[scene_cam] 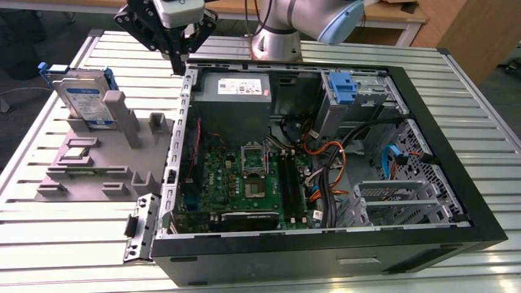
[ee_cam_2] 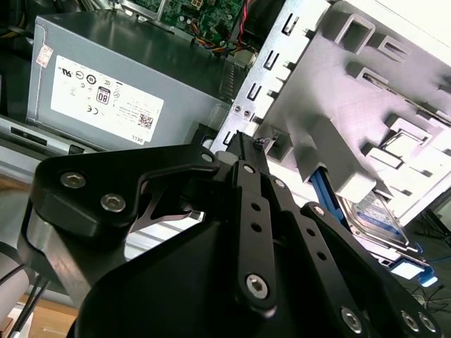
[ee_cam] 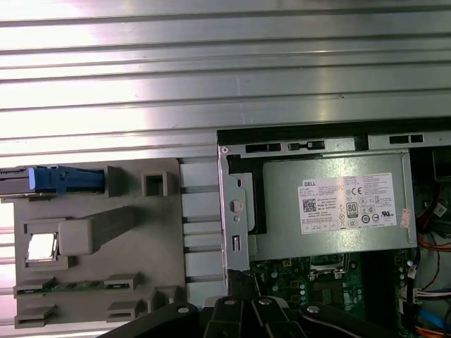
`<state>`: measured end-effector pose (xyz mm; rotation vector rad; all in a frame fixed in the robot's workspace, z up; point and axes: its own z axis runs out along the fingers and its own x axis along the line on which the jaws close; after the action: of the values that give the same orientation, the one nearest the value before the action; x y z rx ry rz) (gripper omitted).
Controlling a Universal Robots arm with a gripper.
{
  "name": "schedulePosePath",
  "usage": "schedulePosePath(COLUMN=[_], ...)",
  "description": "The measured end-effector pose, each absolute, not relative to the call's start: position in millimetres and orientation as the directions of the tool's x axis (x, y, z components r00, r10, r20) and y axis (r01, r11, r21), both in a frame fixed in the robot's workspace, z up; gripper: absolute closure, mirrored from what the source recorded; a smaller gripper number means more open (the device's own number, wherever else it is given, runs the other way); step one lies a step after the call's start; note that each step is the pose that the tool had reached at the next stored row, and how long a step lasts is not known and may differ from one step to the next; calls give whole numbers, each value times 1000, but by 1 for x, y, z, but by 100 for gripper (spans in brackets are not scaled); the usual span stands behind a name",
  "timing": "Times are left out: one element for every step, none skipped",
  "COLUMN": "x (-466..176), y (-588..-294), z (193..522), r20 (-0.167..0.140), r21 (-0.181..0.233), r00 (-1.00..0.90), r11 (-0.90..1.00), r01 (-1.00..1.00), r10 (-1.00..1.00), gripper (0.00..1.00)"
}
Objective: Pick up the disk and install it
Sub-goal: 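Reach for the disk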
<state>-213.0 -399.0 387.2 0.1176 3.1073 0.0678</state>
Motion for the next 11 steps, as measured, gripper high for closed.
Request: schedulePosePath(x=[-213, -213, -213, -213, -213, -213, -214, -215, -216, -217, -217], y=[-399, -399, -399, -399, -399, -399, -399, -399, -399, -399, -399], z=[387, 387, 387, 387, 387, 387, 387, 387, 387, 387, 387], r20=[-30, -30, -30, -30, -30, -30, -30, -30, -30, -30, -30], r21=[45, 45, 45, 45, 45, 45, 45, 45, 45, 45, 45], r00=[-997, -997, -997, -997, -997, -997, -997, -997, -997, -997, -997], r11=[996, 996, 996, 996, 996, 996, 996, 996, 996, 996, 996], r01=[75, 75, 75, 75, 75, 75, 75, 75, 75, 75, 75], r10=[76, 76, 76, 76, 76, 76, 76, 76, 76, 76, 76], gripper=[89, 89, 89, 89, 89, 89, 89, 89, 89, 89, 89])
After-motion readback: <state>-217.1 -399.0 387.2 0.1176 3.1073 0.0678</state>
